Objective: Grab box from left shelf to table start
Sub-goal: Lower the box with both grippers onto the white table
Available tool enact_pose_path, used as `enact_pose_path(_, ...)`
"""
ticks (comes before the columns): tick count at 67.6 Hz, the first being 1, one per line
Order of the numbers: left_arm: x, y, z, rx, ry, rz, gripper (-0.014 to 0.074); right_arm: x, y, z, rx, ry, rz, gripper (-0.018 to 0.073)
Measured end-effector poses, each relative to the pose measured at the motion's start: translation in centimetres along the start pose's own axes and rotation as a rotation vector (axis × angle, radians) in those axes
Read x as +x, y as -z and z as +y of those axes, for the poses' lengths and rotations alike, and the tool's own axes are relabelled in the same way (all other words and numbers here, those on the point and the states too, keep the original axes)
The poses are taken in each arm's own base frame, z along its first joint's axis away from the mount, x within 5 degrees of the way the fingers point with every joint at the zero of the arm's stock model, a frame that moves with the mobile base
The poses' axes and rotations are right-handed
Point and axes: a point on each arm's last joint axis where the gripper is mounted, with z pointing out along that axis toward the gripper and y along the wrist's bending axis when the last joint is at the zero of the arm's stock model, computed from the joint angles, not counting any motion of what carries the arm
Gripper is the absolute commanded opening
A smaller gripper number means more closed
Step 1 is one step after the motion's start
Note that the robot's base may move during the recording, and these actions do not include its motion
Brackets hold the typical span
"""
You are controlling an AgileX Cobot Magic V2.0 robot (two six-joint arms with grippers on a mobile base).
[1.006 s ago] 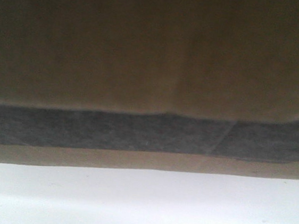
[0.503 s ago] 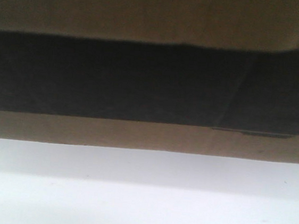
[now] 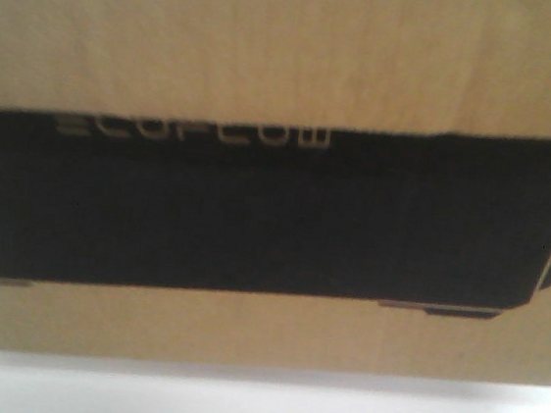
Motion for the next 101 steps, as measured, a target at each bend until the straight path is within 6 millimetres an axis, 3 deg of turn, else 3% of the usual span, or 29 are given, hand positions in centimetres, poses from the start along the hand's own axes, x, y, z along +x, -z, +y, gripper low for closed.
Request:
enact_pose_path(11,-1.2,-4.5,-0.1,-0.022,0.025,0.094,-0.0092,-1.7,-3.9,-1.0,0.030,-0.007,0.079,0.0059)
enact_pose_path(21,-1.8,-7.8,1.0,-0.047,0.109,0.155,-0.0092,-2.6,-7.1,-1.6,0.030,-0.025,0.113,0.0059)
enact_pose_path(40,-2.8,-12.1,2.8,-0.071,0.168,0.240,-0.0092,-3.3,-12.7,-2.2,0.005,-0.076,0.176,0.0059)
enact_pose_path(48,-3.3,-13.2,3.0,-0.073,0.158,0.224,-0.0092,-3.4,-14.3,-2.6,0.008,-0.082,0.187,0.0059)
enact_pose_path(61,-3.7,-14.4,3.2,-0.078,0.142,0.222,-0.0081,-3.7,-14.7,-2.7,0.013,-0.082,0.165,0.0061)
enact_pose_path(65,-3.8,-14.5,3.2,-0.077,0.131,0.221,-0.0036,-3.7,-14.7,-2.7,0.017,-0.078,0.167,0.0081)
enact_pose_path(70,-3.9,-14.6,3.2,-0.076,0.127,0.217,0.0069,-3.7,-14.7,-2.7,0.019,-0.076,0.167,0.0171)
enact_pose_path(81,-4.0,-14.7,3.5,-0.092,0.101,0.213,0.0413,-3.7,-14.7,-2.8,0.023,-0.072,0.170,0.0511)
enact_pose_path(86,-4.0,-14.6,3.7,-0.104,0.089,0.212,0.0526,-3.6,-14.7,-2.9,0.038,-0.058,0.177,0.0643)
enact_pose_path(90,-4.0,-14.6,3.9,-0.115,0.088,0.214,0.0573,-3.6,-14.7,-3.0,0.046,-0.050,0.182,0.0632)
enact_pose_path(101,-4.3,-14.7,4.1,-0.122,0.096,0.205,0.0570,-3.6,-14.6,-3.2,0.070,-0.026,0.194,0.0636)
